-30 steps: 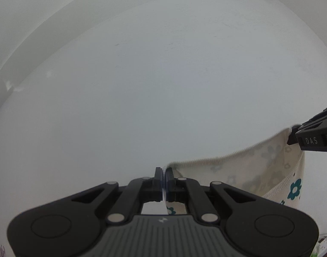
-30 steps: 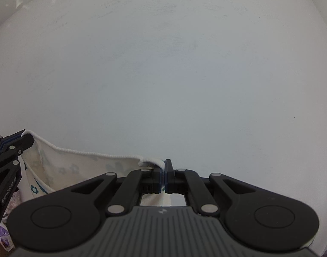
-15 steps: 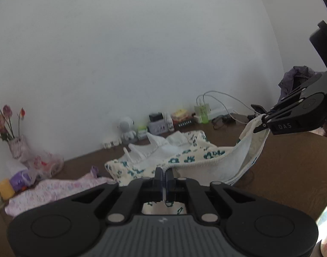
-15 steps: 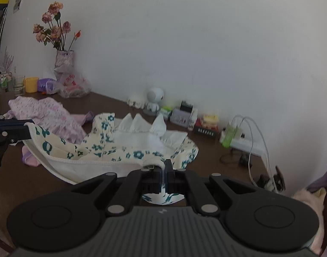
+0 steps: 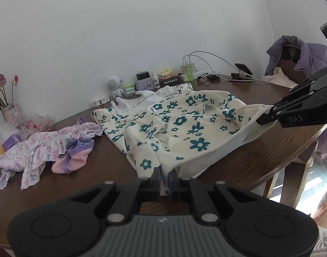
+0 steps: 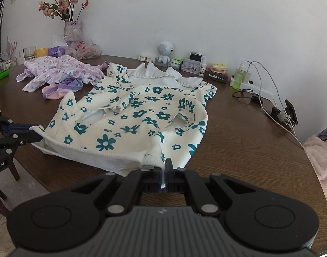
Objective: Fold clothes
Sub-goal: 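Lower the cream garment onto the table with both grippers, spreading it flat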
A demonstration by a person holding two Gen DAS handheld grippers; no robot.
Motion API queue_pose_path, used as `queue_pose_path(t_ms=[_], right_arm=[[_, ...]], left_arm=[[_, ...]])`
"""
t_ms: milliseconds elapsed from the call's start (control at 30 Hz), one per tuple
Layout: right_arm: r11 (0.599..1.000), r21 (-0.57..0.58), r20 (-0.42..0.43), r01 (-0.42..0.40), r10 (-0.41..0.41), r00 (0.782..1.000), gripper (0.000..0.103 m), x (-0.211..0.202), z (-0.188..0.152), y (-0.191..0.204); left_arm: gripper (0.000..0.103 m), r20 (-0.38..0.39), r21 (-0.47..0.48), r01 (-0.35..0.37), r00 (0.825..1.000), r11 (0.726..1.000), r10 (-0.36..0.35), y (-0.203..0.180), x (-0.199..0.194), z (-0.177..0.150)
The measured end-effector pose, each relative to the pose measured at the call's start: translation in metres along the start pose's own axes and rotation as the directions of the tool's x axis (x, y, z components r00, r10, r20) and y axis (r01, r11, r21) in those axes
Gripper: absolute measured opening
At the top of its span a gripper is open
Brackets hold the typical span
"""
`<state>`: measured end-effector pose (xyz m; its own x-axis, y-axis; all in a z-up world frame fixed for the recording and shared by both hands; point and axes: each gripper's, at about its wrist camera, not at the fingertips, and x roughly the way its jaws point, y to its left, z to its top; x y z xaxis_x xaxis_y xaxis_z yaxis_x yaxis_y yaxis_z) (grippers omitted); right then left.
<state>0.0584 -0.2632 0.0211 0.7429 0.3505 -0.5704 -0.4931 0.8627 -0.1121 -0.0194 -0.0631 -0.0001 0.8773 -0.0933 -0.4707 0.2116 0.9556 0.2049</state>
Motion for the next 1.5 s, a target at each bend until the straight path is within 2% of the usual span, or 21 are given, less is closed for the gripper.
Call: queue_pose_path(t_ms=[100,133,167,200,267,367,500,600,767,867,1000,1033,1100,1133,1167,1200,1233,1267,1367,1500], right_arm=[[0.999,0.012,-0.046,-0.036,0.036,0.998,0.01,-0.002,-0.003,-0.002],[0.999,0.016,-0.061,-0.047,0.048,0.997,0.018,-0.002,-0.004,-0.003],[0.997,0.029,-0.07,-0.068,0.07,0.995,0.027,-0.005,-0.003,-0.006],[0.995,0.047,-0.074,-0.093,0.096,0.993,0.03,-0.01,0.0,-0.01],[0.986,0.087,-0.07,-0.141,0.148,0.987,0.035,-0.02,0.009,-0.022],[0.977,0.137,-0.049,-0.163,0.171,0.984,0.04,-0.02,0.029,-0.041],[0.972,0.177,-0.045,-0.154,0.164,0.985,0.041,-0.001,0.053,-0.063],[0.979,0.168,-0.071,-0.117,0.13,0.989,0.041,0.026,0.066,-0.073],[0.985,0.152,-0.134,-0.08,0.101,0.986,0.041,0.07,0.079,-0.088],[0.985,0.152,-0.179,-0.077,0.104,0.978,0.04,0.095,0.08,-0.092],[0.983,0.16,-0.223,-0.085,0.12,0.967,0.037,0.117,0.077,-0.094],[0.982,0.164,-0.229,-0.09,0.126,0.965,0.036,0.119,0.076,-0.095],[0.98,0.173,-0.242,-0.097,0.138,0.96,0.036,0.124,0.072,-0.097],[0.979,0.175,-0.247,-0.104,0.146,0.958,0.035,0.126,0.071,-0.097],[0.978,0.176,-0.251,-0.112,0.155,0.955,0.029,0.127,0.069,-0.098],[0.977,0.175,-0.256,-0.124,0.167,0.952,0.025,0.127,0.068,-0.097],[0.976,0.172,-0.258,-0.134,0.176,0.95,0.014,0.127,0.067,-0.097],[0.976,0.168,-0.259,-0.141,0.181,0.949,0.008,0.126,0.066,-0.097],[0.984,0.124,-0.258,-0.131,0.159,0.953,0.007,0.123,0.065,-0.097],[0.988,0.078,-0.27,-0.134,0.15,0.951,0.007,0.121,0.064,-0.098]], left_arm=[[0.026,-0.026,-0.017,0.032,0.999,0.999,-0.033,0.005,-0.003,-0.003],[0.036,-0.027,-0.03,0.045,0.999,0.999,-0.045,0.01,-0.007,0.0],[0.04,-0.027,-0.044,0.058,0.998,0.997,-0.059,0.015,-0.011,0.003],[0.04,-0.021,-0.06,0.075,0.997,0.995,-0.077,0.023,-0.016,0.008],[0.049,0.001,-0.078,0.092,0.996,0.993,-0.092,0.037,-0.018,0.022],[0.056,0.04,-0.093,0.105,0.994,0.99,-0.101,0.055,-0.015,0.048],[0.059,-0.001,0.004,0.054,0.999,0.999,-0.054,0.052,0.028,0.083],[0.058,-0.106,0.073,0.041,0.994,0.996,-0.033,0.045,0.076,0.094],[0.058,-0.25,0.122,0.1,0.966,0.987,-0.067,0.041,0.133,0.095],[0.058,-0.316,0.129,0.121,0.946,0.984,-0.075,0.043,0.153,0.091],[0.057,-0.352,0.138,0.142,0.932,0.98,-0.085,0.048,0.163,0.087],[0.057,-0.357,0.143,0.147,0.93,0.979,-0.087,0.049,0.164,0.087],[0.046,-0.356,0.177,0.146,0.931,0.973,-0.075,0.048,0.164,0.088],[0.027,-0.355,0.198,0.139,0.933,0.97,-0.061,0.047,0.164,0.088],[0.0,-0.36,0.211,0.14,0.931,0.967,-0.057,0.047,0.165,0.087],[0.001,-0.362,0.224,0.14,0.931,0.964,-0.05,0.047,0.165,0.086],[0.0,-0.351,0.245,0.125,0.936,0.961,-0.032,0.047,0.162,0.086],[0.0,-0.339,0.265,0.108,0.941,0.958,-0.012,0.047,0.158,0.085],[0.0,-0.301,0.305,0.031,0.952,0.952,0.065,0.055,0.145,0.085],[0.0,-0.257,0.346,-0.06,0.954,0.936,0.156,0.063,0.131,0.085]])
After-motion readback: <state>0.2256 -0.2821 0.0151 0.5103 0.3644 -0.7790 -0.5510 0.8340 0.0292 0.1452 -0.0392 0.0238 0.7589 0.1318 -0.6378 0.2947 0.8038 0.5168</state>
